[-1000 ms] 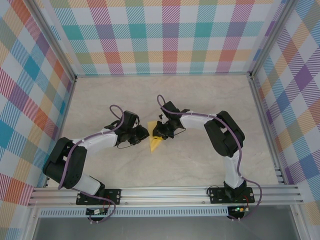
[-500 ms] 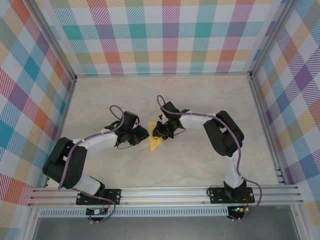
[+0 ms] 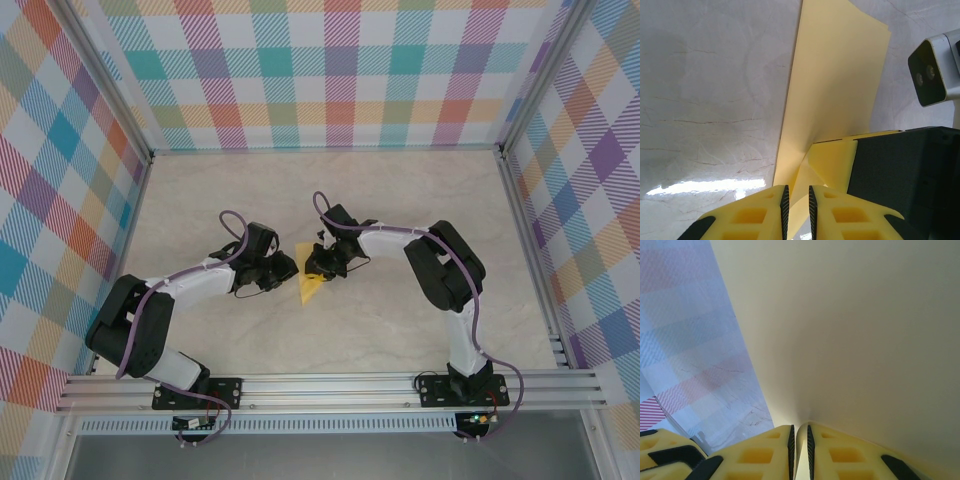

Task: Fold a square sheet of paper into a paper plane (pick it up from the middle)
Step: Third fold the triangle at the center of the table.

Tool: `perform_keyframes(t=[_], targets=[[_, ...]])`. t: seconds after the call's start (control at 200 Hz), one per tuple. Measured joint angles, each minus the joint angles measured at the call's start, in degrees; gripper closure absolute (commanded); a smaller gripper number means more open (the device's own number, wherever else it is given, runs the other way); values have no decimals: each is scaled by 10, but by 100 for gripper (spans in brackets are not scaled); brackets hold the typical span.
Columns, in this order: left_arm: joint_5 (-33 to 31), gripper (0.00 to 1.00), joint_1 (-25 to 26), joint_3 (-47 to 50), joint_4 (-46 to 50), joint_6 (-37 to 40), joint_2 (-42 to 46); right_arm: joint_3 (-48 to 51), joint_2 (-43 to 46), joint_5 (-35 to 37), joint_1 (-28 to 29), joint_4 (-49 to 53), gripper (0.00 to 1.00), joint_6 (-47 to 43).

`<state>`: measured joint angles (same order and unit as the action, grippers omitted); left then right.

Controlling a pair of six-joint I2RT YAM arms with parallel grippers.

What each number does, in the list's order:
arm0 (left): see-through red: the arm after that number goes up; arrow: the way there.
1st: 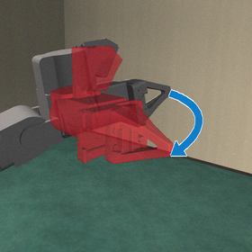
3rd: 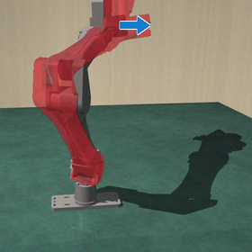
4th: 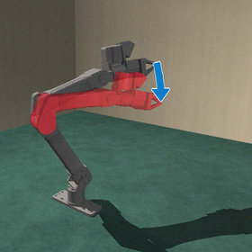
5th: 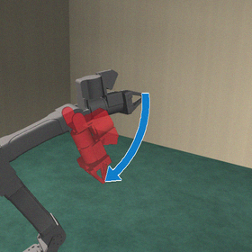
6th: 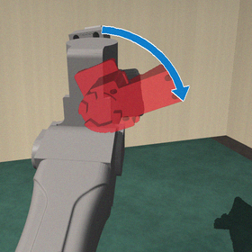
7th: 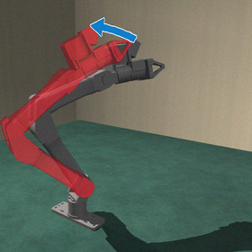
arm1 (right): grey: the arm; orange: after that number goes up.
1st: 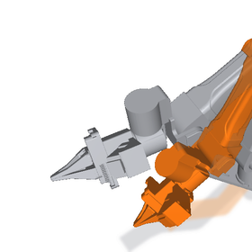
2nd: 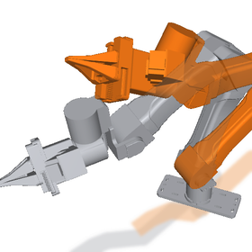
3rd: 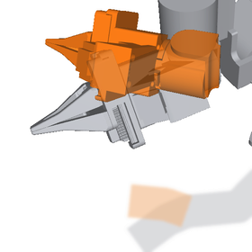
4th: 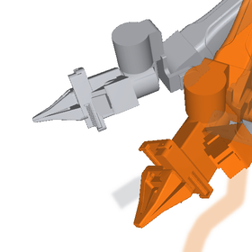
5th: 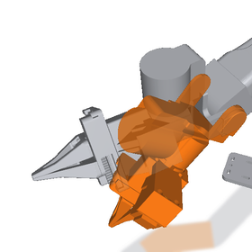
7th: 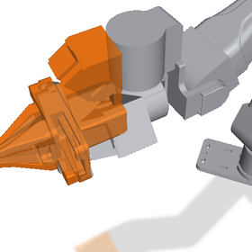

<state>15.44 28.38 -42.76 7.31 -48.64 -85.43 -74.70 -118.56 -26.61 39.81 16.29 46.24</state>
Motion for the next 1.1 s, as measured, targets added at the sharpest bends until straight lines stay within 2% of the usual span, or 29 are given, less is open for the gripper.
perform_keyframes(t=[0.28, 0.52, 0.6, 0.69, 0.87, 1.1], targets=[[0, 79, 0, 0, 0, 0, 0, -6, 0, -2, 1, -3, 64, 3], [-6, 80, 0, 9, 0, -2, 0, -9, 0, -5, 1, -7, 54, 4], [-8, 80, 0, 12, 0, -3, 0, -10, 0, -7, 1, -8, 54, 5], [-9, 81, 0, 13, -2, -7, 0, -10, 0, -7, 1, -8, 59, 5], [-9, 87, 0, 13, -16, -14, -2, -10, -2, 9, 1, -2, 81, 11], [6, 93, 0, 9, -38, -15, -37, -10, -5, 12, 1, 1, 86, 11]])
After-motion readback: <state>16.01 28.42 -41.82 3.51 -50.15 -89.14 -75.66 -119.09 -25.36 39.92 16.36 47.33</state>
